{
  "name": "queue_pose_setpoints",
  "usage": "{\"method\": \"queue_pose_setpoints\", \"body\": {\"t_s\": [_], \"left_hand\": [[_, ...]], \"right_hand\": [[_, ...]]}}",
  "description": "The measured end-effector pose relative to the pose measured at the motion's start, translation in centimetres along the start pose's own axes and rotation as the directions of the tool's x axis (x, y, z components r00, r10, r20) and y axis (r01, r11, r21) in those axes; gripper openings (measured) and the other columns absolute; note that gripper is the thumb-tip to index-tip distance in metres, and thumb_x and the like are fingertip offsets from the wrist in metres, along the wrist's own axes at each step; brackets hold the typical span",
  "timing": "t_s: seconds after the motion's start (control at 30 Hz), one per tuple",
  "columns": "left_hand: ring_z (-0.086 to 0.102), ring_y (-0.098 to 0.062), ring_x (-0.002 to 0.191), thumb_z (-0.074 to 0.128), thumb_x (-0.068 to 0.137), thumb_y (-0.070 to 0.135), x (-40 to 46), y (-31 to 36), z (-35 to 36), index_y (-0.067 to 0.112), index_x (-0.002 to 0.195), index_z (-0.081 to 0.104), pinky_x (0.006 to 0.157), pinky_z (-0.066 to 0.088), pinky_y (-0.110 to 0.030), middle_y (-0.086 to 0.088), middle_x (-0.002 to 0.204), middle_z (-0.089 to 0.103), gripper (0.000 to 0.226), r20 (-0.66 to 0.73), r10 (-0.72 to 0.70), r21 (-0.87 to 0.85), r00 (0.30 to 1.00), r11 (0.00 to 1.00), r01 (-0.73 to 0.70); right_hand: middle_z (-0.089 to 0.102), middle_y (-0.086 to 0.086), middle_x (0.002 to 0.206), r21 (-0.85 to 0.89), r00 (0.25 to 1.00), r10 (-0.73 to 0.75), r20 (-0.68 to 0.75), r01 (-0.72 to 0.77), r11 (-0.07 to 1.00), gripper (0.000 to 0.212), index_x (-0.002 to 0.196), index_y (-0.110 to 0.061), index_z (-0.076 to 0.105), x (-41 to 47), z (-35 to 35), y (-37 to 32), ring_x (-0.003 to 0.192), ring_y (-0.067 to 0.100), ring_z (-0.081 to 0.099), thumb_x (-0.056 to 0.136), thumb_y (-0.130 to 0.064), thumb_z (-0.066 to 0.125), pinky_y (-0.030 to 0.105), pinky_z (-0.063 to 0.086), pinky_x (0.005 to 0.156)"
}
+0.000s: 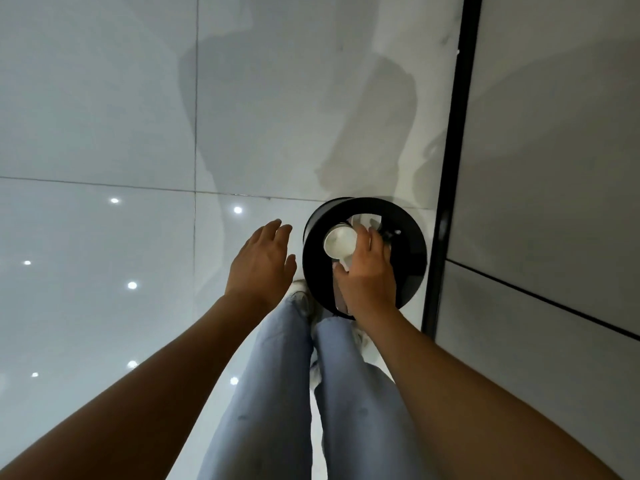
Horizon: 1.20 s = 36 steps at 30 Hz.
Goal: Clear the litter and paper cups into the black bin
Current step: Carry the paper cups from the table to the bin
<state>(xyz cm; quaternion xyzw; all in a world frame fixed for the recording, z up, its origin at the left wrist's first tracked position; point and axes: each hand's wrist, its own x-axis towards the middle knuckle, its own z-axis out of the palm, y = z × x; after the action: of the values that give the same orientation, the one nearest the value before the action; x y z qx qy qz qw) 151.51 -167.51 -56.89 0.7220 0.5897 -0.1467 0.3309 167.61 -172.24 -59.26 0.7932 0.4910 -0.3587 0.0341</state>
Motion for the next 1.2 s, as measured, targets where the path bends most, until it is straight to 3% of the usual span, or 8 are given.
{"method": "queue_pose_setpoints", "body": {"t_s": [0.17,0.37,0.5,0.63,0.77,0.9,1.03,1.2], "left_hand": [[0.034,-0.023,0.137,0.047,0.097,0.024,-5.5,3.3,-5.9,0.014,0.144,0.035,0.108,0.034,-0.033,-0.006,0.15,0.036,0.049,0.0,0.011,-0.006,1.0,1.0,-0.011],[0.034,-0.024,0.136,0.047,0.096,0.022,-14.8,6.9,-14.8,0.013,0.141,0.037,0.114,0.024,-0.031,-0.008,0.147,0.039,0.047,-0.039,0.018,0.019,0.999,1.0,-0.017],[0.032,-0.022,0.137,0.043,0.097,0.027,-22.5,8.2,-20.1,0.013,0.141,0.036,0.117,0.015,-0.034,-0.006,0.146,0.039,0.045,-0.112,-0.1,-0.008,0.989,0.995,0.099],[0.031,-0.022,0.138,0.039,0.098,0.029,-30.6,7.6,-22.7,0.013,0.141,0.036,0.119,0.013,-0.036,-0.006,0.146,0.039,0.046,-0.168,-0.275,-0.1,0.947,0.96,0.261],[0.033,-0.021,0.137,0.037,0.099,0.032,-38.8,5.3,-22.6,0.014,0.141,0.036,0.119,0.014,-0.038,-0.005,0.145,0.04,0.046,-0.209,-0.434,-0.198,0.876,0.896,0.397],[0.037,-0.019,0.133,0.035,0.099,0.034,-46.5,1.9,-21.3,0.015,0.139,0.039,0.118,0.015,-0.036,-0.003,0.142,0.044,0.045,-0.234,-0.621,-0.368,0.748,0.769,0.523],[0.038,-0.02,0.131,0.035,0.099,0.035,-54.9,-2.8,-18.9,0.015,0.139,0.039,0.117,0.018,-0.036,-0.003,0.141,0.045,0.045,-0.206,-0.752,-0.488,0.626,0.634,0.601],[0.039,-0.02,0.131,0.036,0.099,0.034,-66.1,-9.8,-13.9,0.015,0.138,0.041,0.117,0.017,-0.036,-0.003,0.14,0.046,0.044,-0.126,-0.863,-0.61,0.489,0.456,0.648]], "right_hand": [[0.017,0.009,0.158,-0.084,0.996,-0.016,0.09,0.023,0.996,0.067,0.151,-0.014,0.019,-5.8,-8.0,-1.7,0.144,0.028,0.018,0.095,-0.029,0.053,0.04,0.031,0.114],[0.02,0.011,0.156,-0.249,0.975,-0.171,0.145,0.203,0.947,0.067,0.15,-0.018,0.02,-14.0,-18.1,-6.8,0.142,0.028,0.024,0.094,-0.03,0.054,0.037,0.035,0.11],[0.019,0.01,0.157,-0.335,0.913,-0.35,0.209,0.403,0.852,0.065,0.15,-0.018,0.021,-20.1,-23.1,-11.4,0.144,0.028,0.019,0.096,-0.033,0.052,0.039,0.027,0.116],[0.021,0.01,0.156,-0.422,0.822,-0.494,0.283,0.569,0.706,0.063,0.149,-0.019,0.022,-25.8,-25.2,-16.2,0.14,0.029,0.025,0.096,-0.036,0.05,0.039,0.03,0.112],[0.025,0.009,0.154,-0.464,0.702,-0.601,0.381,0.708,0.532,0.061,0.148,-0.019,0.023,-31.7,-24.5,-20.7,0.136,0.028,0.031,0.097,-0.038,0.049,0.038,0.033,0.109],[0.031,0.008,0.15,-0.462,0.531,-0.668,0.521,0.834,0.303,0.058,0.147,-0.018,0.026,-37.8,-21.6,-24.8,0.133,0.028,0.033,0.097,-0.04,0.046,0.037,0.032,0.107],[0.031,0.008,0.15,-0.435,0.39,-0.656,0.647,0.895,0.103,0.058,0.147,-0.019,0.025,-44.8,-16.3,-29.0,0.133,0.029,0.034,0.097,-0.041,0.045,0.038,0.032,0.108],[0.034,0.008,0.15,-0.382,0.257,-0.641,0.723,0.922,-0.061,0.057,0.146,-0.02,0.028,-54.9,-7.3,-34.3,0.133,0.028,0.038,0.097,-0.044,0.045,0.037,0.034,0.107]]}}
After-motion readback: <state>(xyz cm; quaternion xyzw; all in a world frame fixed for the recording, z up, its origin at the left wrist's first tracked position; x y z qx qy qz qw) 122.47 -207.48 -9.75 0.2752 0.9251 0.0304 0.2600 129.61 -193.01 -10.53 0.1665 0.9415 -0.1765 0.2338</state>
